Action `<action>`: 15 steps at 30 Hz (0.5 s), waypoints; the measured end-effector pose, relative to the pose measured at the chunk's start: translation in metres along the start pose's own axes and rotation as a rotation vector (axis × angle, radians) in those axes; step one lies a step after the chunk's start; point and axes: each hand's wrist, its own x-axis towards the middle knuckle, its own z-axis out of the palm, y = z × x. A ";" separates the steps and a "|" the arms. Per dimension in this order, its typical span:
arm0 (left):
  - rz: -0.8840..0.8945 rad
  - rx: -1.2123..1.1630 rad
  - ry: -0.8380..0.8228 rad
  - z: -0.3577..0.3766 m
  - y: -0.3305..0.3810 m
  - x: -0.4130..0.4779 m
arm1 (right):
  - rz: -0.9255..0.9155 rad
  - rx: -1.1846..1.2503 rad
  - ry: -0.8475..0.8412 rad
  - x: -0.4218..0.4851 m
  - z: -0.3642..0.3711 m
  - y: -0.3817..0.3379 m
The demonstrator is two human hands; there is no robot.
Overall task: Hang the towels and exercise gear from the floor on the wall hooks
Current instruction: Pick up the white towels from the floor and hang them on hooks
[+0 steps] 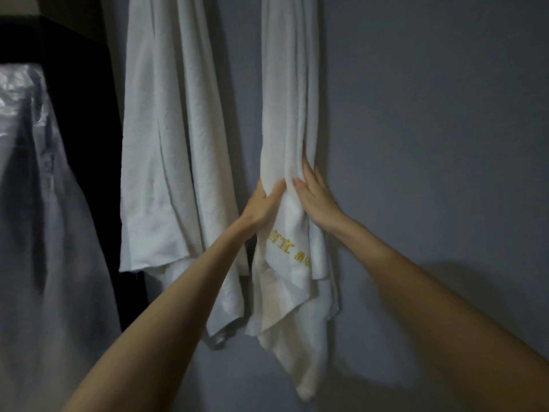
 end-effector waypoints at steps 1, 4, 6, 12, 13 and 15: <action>-0.051 0.000 0.028 0.001 -0.002 -0.010 | 0.000 -0.015 -0.038 -0.005 -0.001 0.002; -0.088 0.046 0.033 -0.001 -0.007 -0.030 | 0.050 -0.083 -0.124 -0.023 -0.007 0.001; -0.057 0.108 -0.012 -0.006 -0.003 -0.043 | 0.058 -0.094 -0.130 -0.038 -0.013 -0.004; 0.054 0.345 0.094 -0.013 0.015 -0.095 | -0.034 -0.259 -0.096 -0.088 -0.041 -0.027; 0.058 0.401 0.095 -0.012 0.019 -0.106 | -0.036 -0.303 -0.096 -0.098 -0.046 -0.033; 0.069 0.512 0.085 -0.012 0.031 -0.128 | -0.055 -0.376 -0.076 -0.120 -0.055 -0.045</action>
